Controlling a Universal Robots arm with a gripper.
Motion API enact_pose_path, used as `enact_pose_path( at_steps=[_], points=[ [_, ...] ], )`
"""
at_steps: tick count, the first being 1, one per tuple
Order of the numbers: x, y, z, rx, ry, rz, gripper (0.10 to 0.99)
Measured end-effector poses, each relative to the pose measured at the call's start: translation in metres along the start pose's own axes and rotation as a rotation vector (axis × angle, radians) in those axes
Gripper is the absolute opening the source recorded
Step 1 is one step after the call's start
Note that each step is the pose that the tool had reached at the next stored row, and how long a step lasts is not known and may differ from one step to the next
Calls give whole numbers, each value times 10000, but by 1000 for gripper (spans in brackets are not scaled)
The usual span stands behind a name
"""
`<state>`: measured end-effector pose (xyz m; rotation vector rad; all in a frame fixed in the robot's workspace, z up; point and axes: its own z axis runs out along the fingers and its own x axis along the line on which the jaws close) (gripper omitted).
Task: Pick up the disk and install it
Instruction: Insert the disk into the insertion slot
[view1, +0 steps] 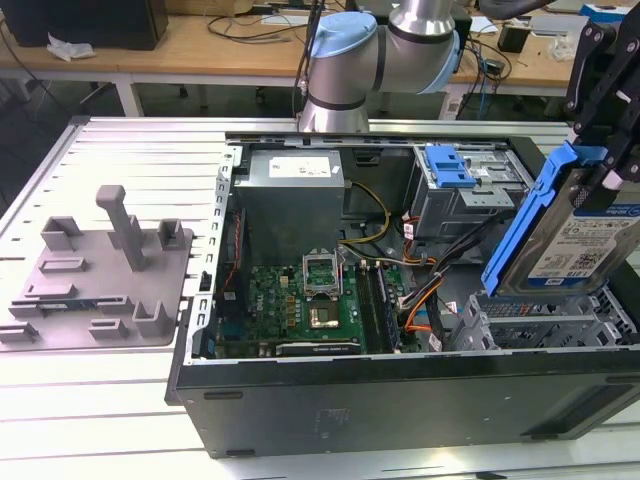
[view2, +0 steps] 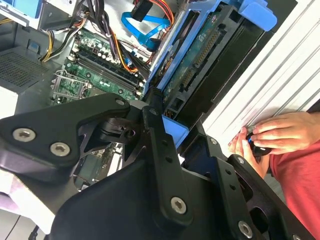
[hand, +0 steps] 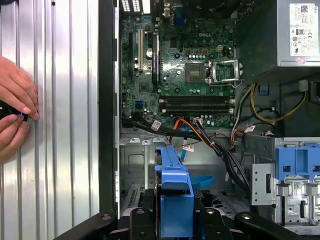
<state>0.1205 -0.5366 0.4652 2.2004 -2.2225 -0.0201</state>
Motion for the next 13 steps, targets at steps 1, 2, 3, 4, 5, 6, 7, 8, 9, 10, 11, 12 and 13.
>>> enact_pose_path(
  at_steps=[1, 2, 3, 4, 5, 6, 7, 8, 9, 10, 11, 12, 13],
  points=[
    [3, 0, 4, 0, -1, -7, 369],
    [5, 0, 7, 0, 1, -18, 369],
    [7, 0, 10, 0, -1, -23, 369],
    [8, 0, 11, 0, 0, -27, 369],
    [10, 0, 13, 0, -1, -32, 369],
    [12, 0, 14, 0, 0, -36, 369],
    [15, 0, 19, 0, 0, -44, 369],
    [17, 0, 22, 0, 0, -50, 369],
    [19, -1, 24, 0, 0, -53, 369],
    [21, -1, 27, 0, 0, -56, 369],
    [24, -1, 30, 0, 1, -62, 369],
    [28, -1, 34, 0, -1, -66, 369],
    [30, -1, 37, 0, -2, -69, 369]
  ],
)
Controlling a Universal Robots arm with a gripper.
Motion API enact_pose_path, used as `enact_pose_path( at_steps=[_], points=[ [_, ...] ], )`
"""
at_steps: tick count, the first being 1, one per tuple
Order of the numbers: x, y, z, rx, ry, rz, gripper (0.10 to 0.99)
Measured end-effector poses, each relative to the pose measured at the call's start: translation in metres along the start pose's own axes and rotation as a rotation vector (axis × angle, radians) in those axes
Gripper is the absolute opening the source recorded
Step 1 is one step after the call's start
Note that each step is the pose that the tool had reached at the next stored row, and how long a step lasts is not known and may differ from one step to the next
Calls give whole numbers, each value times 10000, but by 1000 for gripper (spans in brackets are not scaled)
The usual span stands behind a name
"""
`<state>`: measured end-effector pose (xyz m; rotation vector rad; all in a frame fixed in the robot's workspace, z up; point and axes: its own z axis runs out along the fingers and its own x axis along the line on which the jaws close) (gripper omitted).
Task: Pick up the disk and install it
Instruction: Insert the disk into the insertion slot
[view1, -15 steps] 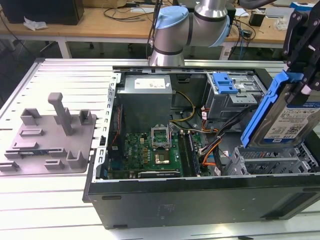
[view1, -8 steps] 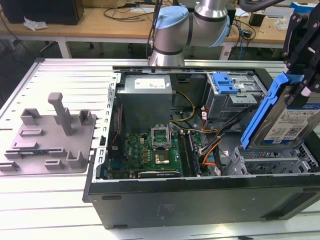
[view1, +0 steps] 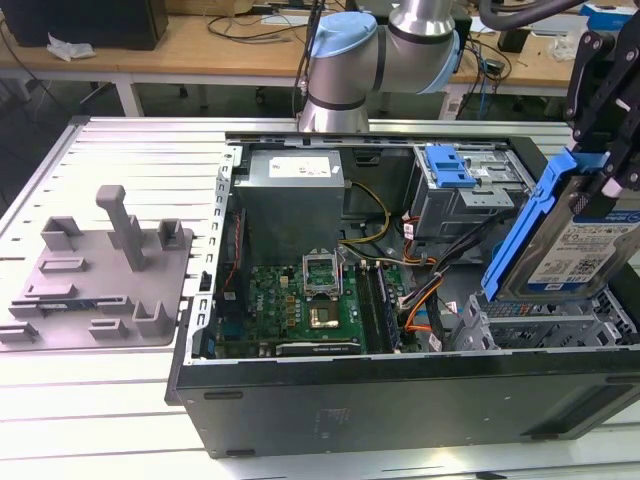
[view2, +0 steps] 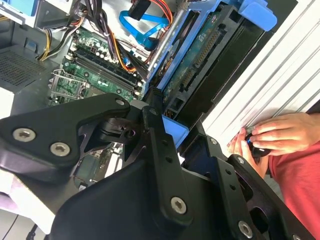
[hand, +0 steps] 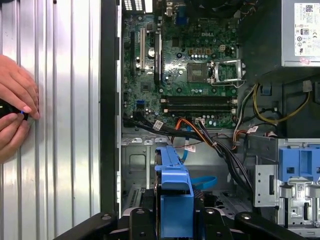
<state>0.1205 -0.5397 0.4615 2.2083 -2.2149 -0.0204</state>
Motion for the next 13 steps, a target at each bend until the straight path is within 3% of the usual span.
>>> enact_pose_path(
  at_steps=[13],
  points=[
    [18, -1, 63, 0, 3, -34, 369]
  ],
)
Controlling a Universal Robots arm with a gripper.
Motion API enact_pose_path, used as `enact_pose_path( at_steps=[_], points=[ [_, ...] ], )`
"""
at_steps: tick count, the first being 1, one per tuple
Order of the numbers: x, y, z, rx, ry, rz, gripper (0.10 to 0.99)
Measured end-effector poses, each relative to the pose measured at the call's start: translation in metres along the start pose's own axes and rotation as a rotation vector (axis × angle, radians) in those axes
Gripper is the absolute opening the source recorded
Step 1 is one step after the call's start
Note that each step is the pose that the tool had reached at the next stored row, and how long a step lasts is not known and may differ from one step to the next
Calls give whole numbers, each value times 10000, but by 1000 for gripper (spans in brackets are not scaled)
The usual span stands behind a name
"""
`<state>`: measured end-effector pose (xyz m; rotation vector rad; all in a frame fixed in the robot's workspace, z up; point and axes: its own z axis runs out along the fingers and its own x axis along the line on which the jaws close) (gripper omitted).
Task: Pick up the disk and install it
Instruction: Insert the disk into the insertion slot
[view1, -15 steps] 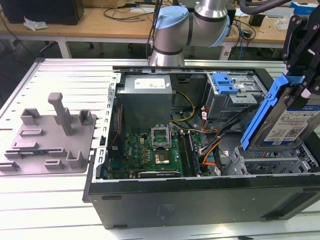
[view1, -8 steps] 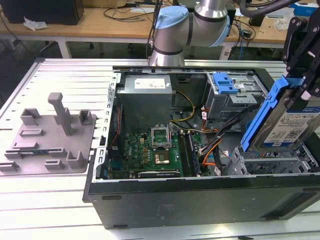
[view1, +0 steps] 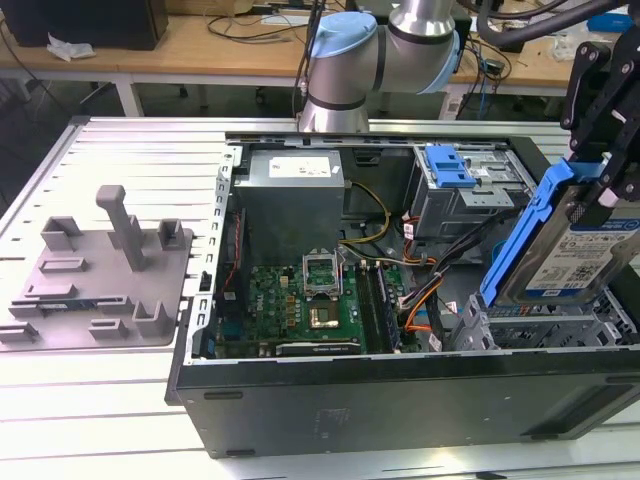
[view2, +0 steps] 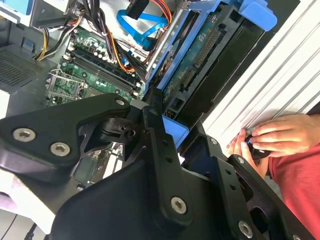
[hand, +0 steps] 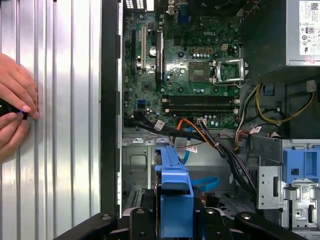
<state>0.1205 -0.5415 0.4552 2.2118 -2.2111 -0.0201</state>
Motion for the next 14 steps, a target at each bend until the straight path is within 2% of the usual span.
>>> enact_pose_path(
  at_steps=[6, 8, 10, 12, 14],
  points=[
    [1, -1, 41, 1, 1, -19, 369],
    [6, -2, 110, 2, 4, -39, 369],
    [6, -1, 112, 2, -3, -41, 369],
    [7, 4, 92, 8, -12, -40, 369],
    [7, 23, -38, 50, 0, -39, 369]
  ],
)
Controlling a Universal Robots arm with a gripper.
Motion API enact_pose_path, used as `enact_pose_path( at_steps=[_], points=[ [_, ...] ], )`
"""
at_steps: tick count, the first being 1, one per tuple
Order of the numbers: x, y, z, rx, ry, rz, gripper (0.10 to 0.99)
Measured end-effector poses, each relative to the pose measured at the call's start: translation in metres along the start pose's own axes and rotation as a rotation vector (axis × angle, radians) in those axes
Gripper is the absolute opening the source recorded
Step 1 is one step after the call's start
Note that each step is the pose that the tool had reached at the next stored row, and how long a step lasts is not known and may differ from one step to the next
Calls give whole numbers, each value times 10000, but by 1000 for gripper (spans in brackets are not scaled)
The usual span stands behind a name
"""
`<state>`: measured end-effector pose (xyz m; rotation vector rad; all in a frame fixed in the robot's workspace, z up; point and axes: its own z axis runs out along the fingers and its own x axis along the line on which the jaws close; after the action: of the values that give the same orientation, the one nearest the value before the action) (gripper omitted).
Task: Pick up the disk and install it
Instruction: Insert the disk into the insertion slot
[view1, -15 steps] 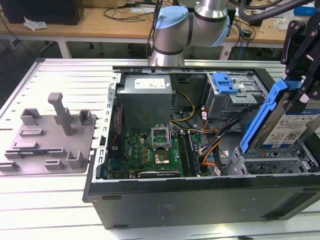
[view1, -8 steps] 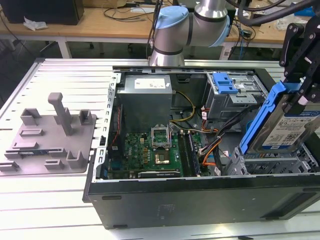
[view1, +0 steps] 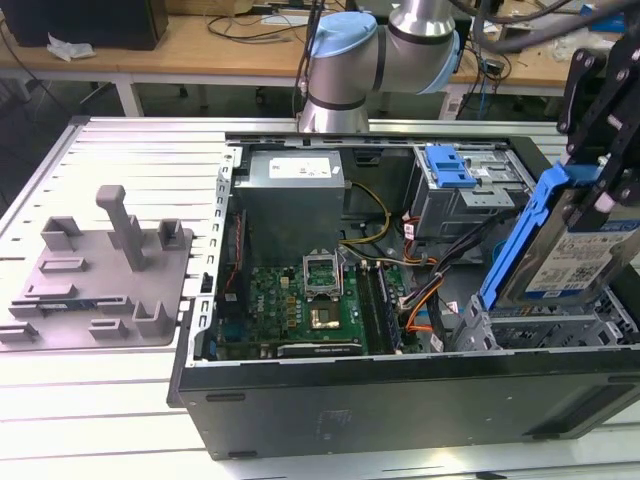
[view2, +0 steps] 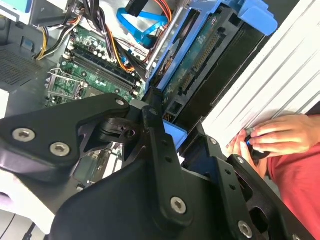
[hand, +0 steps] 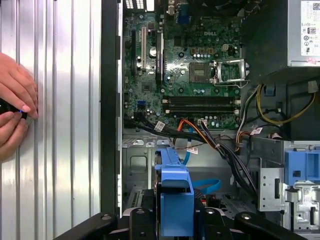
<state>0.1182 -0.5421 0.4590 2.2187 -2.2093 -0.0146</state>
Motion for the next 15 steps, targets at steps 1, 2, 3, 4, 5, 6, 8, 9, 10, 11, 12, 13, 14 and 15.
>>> enact_pose_path(
  at_steps=[1, 2, 3, 4, 5, 6, 8, 9, 10, 11, 12, 13, 14, 15],
  points=[
    [0, 7, -18, 17, 0, 0, 369],
    [0, 7, -18, 19, -1, -2, 369],
    [2, 9, -19, 19, 2, -1, 369],
    [6, 9, -21, 19, 4, 0, 369],
    [17, 10, -19, 19, 2, 0, 369],
    [25, 10, -19, 19, 1, 1, 369],
    [29, 10, -16, 19, 2, 1, 369],
    [30, 9, -14, 19, 2, 1, 369],
    [30, 9, -12, 19, 2, 1, 369],
    [30, 9, -8, 19, 1, 1, 369],
    [29, 9, -5, 19, -1, 1, 369],
    [27, 9, -4, 19, -1, 2, 369],
    [23, 9, -4, 19, 0, 4, 369],
    [21, 9, -4, 19, 0, 5, 369]
  ],
)
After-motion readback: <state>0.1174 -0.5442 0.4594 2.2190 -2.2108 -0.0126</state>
